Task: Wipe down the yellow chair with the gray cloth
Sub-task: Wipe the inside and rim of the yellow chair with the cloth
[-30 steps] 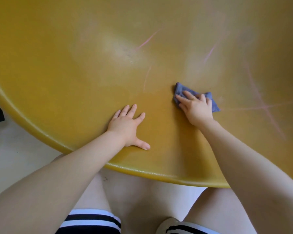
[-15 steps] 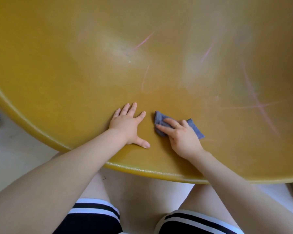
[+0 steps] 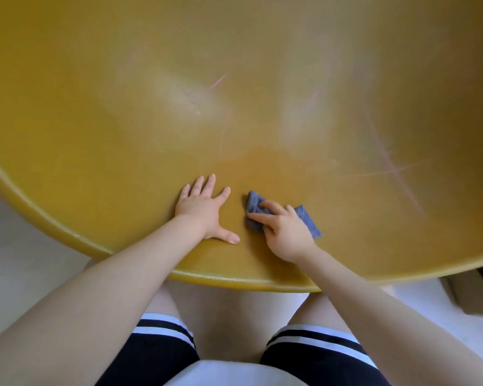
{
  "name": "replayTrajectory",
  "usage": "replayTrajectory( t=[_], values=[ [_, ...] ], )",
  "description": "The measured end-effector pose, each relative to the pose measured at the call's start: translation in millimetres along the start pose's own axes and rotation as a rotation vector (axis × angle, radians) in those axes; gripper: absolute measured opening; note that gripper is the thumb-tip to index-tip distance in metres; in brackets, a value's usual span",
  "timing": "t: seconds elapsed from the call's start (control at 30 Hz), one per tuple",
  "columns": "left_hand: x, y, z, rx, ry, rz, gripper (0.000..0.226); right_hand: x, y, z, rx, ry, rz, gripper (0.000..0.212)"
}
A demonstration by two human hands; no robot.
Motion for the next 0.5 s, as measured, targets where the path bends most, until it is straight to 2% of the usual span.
replayTrajectory(
  t=[0.13,0.2,0.27,0.33,0.43,0.5],
  values=[
    [1.5,0.6,1.3,0.000,-0.003,0.006,0.117,27.7,-12.0,-3.6,-0.065,0.057,0.145,0.045],
    [2.6,0.5,1.7,0.003,-0.009,0.010,0.117,15.5,2.0,-0.6,-0.018,0.065,0.131,0.044],
    [3.2,1.7,2.2,-0.005,-0.019,0.012,0.116,-1.2,30.7,2.4,0.086,0.082,0.007,0.044],
    [3.4,2.7,2.1,-0.018,-0.035,0.021,0.117,-14.3,67.2,5.4,0.161,0.061,-0.213,0.044],
    [2.4,4.7,1.8,-0.063,-0.059,0.040,0.118,-16.7,93.6,8.1,0.101,0.069,-0.484,0.045],
    [1.0,7.3,3.5,-0.084,-0.074,0.049,0.119,-9.8,81.7,5.0,0.068,0.065,-0.529,0.043]
  ],
)
Point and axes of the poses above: each hand's wrist, its own x-axis away from the middle knuckle, its own z-axis out of the back of the hand, y = z × x, the point moved 9 cm from there along -x, towards the middle knuckle, and after that the axes turned 13 degrees about x, right-handed, at the moved point
